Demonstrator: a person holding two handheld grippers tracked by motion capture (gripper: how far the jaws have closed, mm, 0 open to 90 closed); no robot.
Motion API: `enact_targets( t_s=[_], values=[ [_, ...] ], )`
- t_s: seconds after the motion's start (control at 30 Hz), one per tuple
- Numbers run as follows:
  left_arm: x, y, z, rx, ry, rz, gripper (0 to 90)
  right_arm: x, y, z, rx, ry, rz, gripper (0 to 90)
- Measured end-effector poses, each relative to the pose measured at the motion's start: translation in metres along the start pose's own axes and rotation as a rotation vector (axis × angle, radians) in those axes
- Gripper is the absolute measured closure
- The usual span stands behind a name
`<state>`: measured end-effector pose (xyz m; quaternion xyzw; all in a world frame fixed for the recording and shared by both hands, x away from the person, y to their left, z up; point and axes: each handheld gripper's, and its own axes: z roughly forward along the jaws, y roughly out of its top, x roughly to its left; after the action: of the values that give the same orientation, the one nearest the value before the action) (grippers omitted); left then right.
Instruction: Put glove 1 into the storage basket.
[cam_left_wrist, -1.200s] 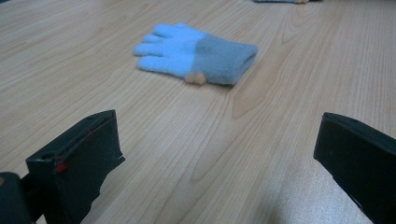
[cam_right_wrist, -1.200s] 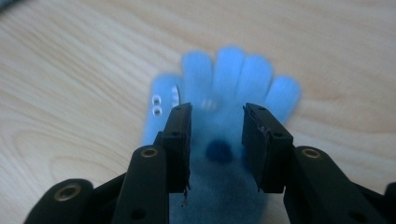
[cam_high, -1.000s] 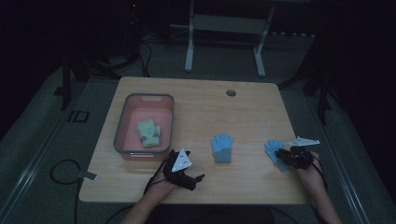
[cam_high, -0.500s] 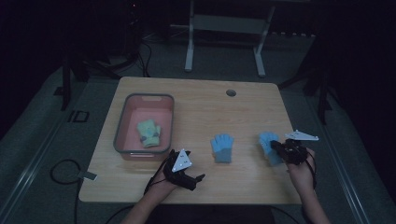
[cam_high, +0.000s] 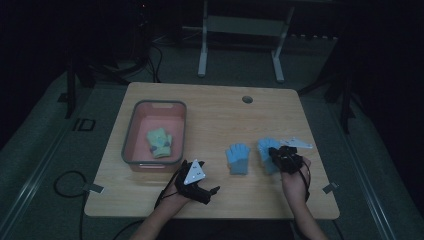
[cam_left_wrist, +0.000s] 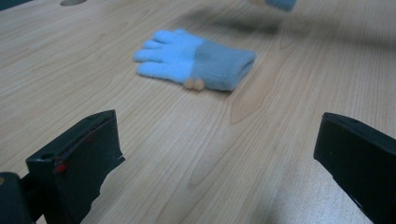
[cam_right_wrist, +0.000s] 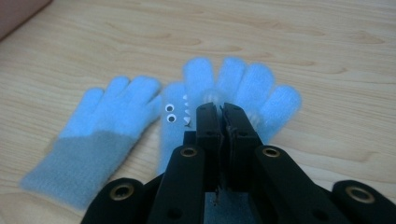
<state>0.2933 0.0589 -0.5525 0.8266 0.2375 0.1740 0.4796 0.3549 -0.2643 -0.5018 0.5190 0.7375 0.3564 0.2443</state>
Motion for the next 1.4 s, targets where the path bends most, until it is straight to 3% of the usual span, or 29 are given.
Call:
enact_targets(
  t_s=[0.1, 0.2, 0.43, 0.5, 0.6, 0.77, 0.9, 1.0, 1.13, 1.17, 1.4],
  values=[
    [0.001, -0.001, 0.0, 0.004, 0.001, 0.003, 0.4, 0.005, -0.003, 0.009, 0.013, -0.006, 0.007, 86.2],
    [0.001, 0.0, -0.001, -0.006, 0.002, -0.004, 0.4, 0.004, -0.008, 0.023, 0.03, -0.015, 0.061, 85.9],
    [0.001, 0.0, -0.002, 0.0, -0.003, 0.005, 0.4, 0.001, -0.019, 0.041, 0.073, -0.041, 0.062, 80.9],
    [0.001, 0.0, -0.003, -0.004, -0.005, 0.001, 0.4, -0.002, -0.021, 0.045, 0.093, -0.025, 0.067, 76.4],
    [0.001, 0.0, -0.003, -0.003, -0.005, 0.0, 0.4, -0.007, -0.018, 0.044, 0.1, 0.006, 0.077, 73.2],
    [0.0, -0.001, -0.003, -0.004, -0.019, 0.004, 0.4, -0.017, -0.012, 0.035, 0.093, 0.019, 0.064, 70.4],
    [0.001, -0.002, -0.002, -0.003, -0.022, 0.001, 0.5, -0.025, -0.008, 0.027, 0.086, 0.041, 0.024, 66.9],
    [0.001, -0.001, -0.002, -0.011, -0.026, -0.007, 0.4, -0.034, -0.006, 0.022, 0.082, 0.069, -0.041, 66.0],
    [0.001, -0.002, -0.003, -0.004, -0.022, -0.009, 0.4, -0.052, -0.005, 0.016, 0.071, 0.176, -0.122, 64.6],
    [0.001, -0.001, -0.003, -0.004, -0.018, -0.005, 0.4, -0.052, -0.005, 0.016, 0.071, 0.176, -0.122, 64.6],
    [0.0, -0.002, -0.003, 0.006, -0.015, -0.004, 0.4, -0.067, -0.003, 0.012, 0.062, 0.299, -0.226, 61.9]
  ],
)
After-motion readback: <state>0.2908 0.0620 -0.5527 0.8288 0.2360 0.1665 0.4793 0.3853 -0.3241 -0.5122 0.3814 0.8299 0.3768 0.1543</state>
